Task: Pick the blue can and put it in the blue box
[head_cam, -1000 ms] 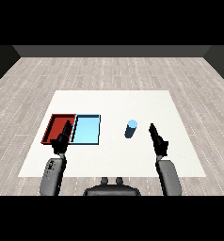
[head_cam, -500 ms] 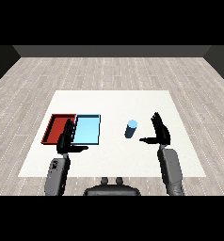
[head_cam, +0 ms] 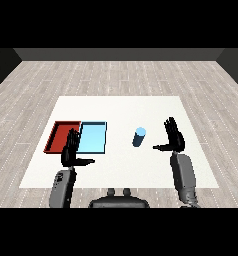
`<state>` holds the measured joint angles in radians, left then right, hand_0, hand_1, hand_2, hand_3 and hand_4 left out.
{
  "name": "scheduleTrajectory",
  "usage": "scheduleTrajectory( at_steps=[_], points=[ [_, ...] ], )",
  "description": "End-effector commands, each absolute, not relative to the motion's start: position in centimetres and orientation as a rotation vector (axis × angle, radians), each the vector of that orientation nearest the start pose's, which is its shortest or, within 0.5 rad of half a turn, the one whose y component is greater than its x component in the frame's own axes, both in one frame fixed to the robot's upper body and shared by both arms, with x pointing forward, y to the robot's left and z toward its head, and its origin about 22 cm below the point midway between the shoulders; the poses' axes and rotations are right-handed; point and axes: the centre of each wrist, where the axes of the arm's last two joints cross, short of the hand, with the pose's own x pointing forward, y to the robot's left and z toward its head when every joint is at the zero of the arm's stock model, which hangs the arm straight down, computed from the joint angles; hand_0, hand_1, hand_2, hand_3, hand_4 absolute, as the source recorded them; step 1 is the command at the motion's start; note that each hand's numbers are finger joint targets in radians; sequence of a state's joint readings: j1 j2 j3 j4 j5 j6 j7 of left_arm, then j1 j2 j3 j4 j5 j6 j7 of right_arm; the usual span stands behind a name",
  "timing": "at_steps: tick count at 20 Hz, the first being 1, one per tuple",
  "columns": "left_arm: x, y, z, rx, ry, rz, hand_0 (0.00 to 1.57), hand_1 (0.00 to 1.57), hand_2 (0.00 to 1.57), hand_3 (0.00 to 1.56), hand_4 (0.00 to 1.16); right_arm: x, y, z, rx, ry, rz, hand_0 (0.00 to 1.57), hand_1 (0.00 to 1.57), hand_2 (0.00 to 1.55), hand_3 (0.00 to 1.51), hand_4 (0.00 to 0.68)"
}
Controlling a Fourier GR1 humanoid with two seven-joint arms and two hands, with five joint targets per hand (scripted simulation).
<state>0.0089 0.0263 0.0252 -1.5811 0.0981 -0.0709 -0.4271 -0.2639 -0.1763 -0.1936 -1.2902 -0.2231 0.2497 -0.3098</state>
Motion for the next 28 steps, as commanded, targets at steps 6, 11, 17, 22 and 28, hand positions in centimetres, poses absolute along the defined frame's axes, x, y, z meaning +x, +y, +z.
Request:
scheduleTrajectory(
  at_steps=[6, 11, 17, 22, 28],
  points=[
    [23.3, 25.5, -1.3, -0.098, -2.024, 0.067, 0.00, 0.00, 0.00, 0.00, 0.00, 30.8, -30.8, -1.0, 0.168, -1.851, -0.018, 0.00, 0.00, 0.00, 0.00, 0.000],
    [23.7, 26.4, 0.1, -0.081, -1.988, 0.067, 0.00, 0.00, 0.00, 0.00, 0.00, 31.2, -28.7, -0.8, 0.218, -1.821, -0.042, 0.00, 0.00, 0.00, 0.00, 0.000],
    [24.2, 24.3, -0.8, -0.113, -1.994, 0.078, 0.00, 0.00, 0.00, 0.00, 0.00, 32.8, -29.3, -0.9, 0.225, -1.761, -0.043, 0.00, 0.00, 0.00, 0.00, 0.000],
    [23.6, 25.1, 0.9, -0.083, -2.001, 0.095, 0.00, 0.00, 0.00, 0.00, 0.00, 34.4, -25.6, -2.8, 0.232, -1.715, -0.077, 0.00, 0.00, 0.00, 0.00, 0.000],
    [24.2, 24.3, 1.0, -0.125, -2.027, 0.135, 0.00, 0.00, 0.00, 0.00, 0.00, 34.6, -26.7, -1.3, 0.248, -1.688, -0.100, 0.00, 0.00, 0.00, 0.00, 0.000]
  ],
)
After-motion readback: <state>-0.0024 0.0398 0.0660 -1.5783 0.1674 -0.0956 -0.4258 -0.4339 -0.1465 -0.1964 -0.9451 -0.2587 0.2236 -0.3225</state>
